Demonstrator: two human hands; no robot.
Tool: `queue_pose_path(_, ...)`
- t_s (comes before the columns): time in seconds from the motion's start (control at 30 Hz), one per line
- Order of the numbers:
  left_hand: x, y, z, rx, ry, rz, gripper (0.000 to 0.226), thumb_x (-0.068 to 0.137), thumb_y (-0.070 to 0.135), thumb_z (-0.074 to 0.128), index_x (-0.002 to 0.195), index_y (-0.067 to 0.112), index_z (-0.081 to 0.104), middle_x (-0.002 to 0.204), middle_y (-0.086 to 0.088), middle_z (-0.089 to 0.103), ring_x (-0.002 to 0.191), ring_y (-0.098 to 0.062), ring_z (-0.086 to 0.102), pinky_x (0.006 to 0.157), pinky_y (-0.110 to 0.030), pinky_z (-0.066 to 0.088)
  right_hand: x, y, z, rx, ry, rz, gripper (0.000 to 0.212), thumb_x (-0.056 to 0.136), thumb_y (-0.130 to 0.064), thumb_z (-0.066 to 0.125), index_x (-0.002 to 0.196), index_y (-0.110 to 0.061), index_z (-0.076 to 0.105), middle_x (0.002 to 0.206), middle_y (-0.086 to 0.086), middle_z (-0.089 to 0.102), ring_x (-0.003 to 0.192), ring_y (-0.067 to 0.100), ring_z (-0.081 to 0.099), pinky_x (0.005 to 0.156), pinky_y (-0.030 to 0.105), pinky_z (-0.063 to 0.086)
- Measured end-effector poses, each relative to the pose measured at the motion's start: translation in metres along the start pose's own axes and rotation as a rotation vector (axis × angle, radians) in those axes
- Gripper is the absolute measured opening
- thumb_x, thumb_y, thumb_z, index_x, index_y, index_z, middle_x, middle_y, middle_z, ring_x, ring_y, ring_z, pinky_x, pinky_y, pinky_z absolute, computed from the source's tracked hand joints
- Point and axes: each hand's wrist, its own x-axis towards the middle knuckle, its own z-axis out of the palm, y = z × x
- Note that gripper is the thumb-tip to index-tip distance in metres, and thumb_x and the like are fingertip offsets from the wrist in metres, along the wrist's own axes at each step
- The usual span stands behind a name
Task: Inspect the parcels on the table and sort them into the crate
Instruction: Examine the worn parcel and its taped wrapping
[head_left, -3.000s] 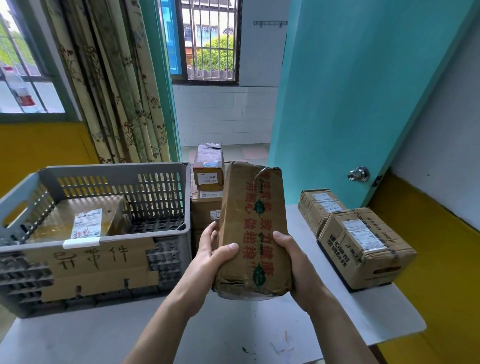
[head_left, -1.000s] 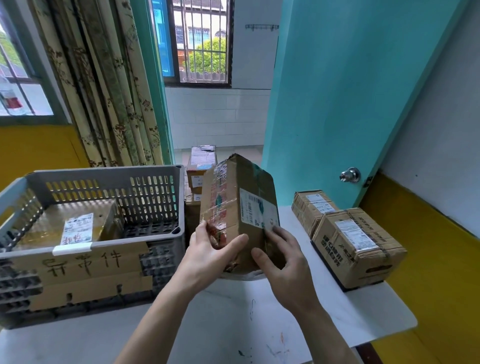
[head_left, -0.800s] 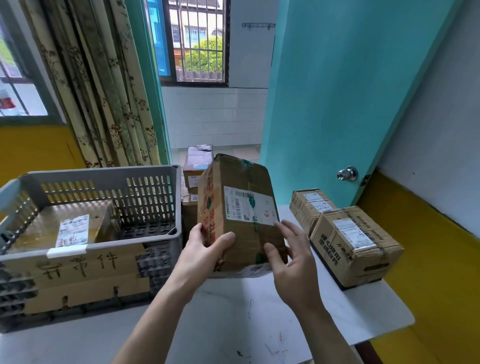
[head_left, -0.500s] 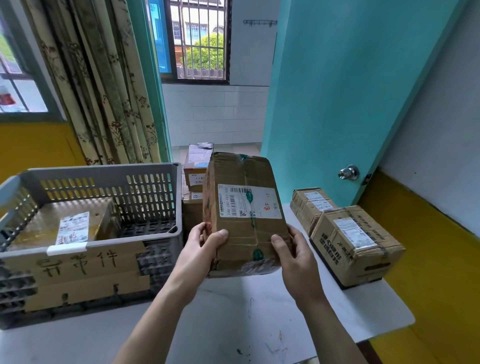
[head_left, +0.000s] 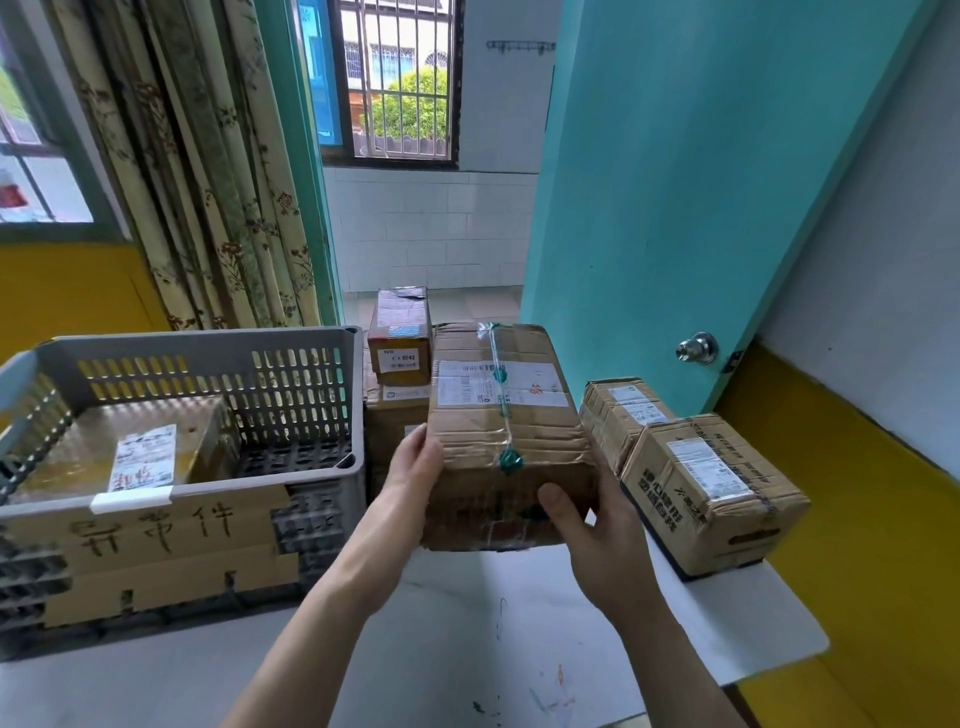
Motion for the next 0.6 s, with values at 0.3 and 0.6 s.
queue_pose_path(0.3,0.006,-0.006,0.001,0.313,0.130,0.217,0.076,0.089,0.058,0.069,0.156,0.040,0.037,0.143,0.017,0.061,0.134,-0.001,0.054,0.118,-0.036,0.043,0.001,-0.005,0.007,0.033,0.071,-0.017,0.058,0.091,-0.038,0.063,0.145,-0.019,0.051,0.130,-0.013,0.066,0.122,0.001,0.060,0.089,0.006,0.048)
queue_pose_path(0.6,0.004,0.005,0.005,0.313,0.082,0.272,0.064,0.086,0.043,0.074,0.143,0.046,0.045,0.111,0.034,0.071,0.108,0.011,0.066,0.086,-0.005,0.049,0.000,-0.003,-0.001,0.017,0.071,-0.049,0.065,0.090,-0.037,0.064,0.151,-0.021,0.044,0.134,-0.010,0.064,0.124,0.000,0.058,0.092,0.030,0.059)
